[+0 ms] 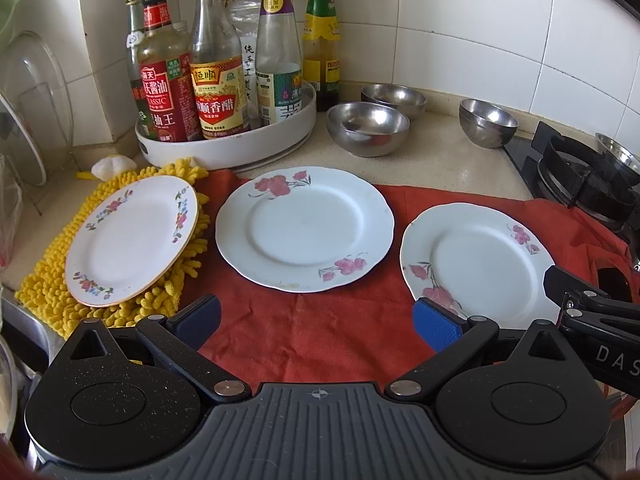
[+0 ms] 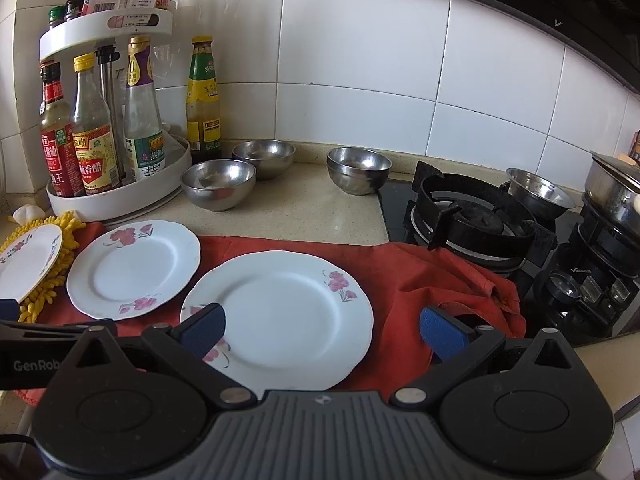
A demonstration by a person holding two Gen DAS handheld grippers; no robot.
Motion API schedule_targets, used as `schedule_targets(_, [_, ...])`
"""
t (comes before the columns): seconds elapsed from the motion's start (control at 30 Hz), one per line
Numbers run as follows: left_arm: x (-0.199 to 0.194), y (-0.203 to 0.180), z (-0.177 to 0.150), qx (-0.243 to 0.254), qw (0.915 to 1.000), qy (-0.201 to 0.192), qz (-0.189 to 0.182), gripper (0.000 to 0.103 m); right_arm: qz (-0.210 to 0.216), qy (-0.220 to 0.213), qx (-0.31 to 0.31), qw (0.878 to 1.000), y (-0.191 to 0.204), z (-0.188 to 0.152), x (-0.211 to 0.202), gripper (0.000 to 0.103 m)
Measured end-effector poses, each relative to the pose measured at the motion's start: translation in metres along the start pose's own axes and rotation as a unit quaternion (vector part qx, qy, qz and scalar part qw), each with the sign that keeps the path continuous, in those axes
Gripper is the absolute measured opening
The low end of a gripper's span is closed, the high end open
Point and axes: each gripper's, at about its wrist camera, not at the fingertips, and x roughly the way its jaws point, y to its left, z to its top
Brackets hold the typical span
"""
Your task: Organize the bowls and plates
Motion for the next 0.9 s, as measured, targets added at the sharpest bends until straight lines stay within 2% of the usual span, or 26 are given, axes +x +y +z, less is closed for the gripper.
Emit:
schedule_targets(0.6, [0.009,-0.001,-0.002,0.002,0.9998,0.014,-0.014,0.103,-0.017,0.02,-0.001,1.0,-0.009,-0.002,0.009,0.102])
schedule_targets(0.8, [0.015,-0.007,-0.01,0.009,0.9974,0.026,-0.067,0.103,-0.025,0.026,-0.014,0.999,-0.034,0.003,0.037,0.102])
schedule_targets(0.9, [0.022,-0.017,-0.011,0.016,0.995,0.031,-0.093,0.103,-0.011,0.037,-0.025,0.999,-0.045,0.007,0.054,0.101])
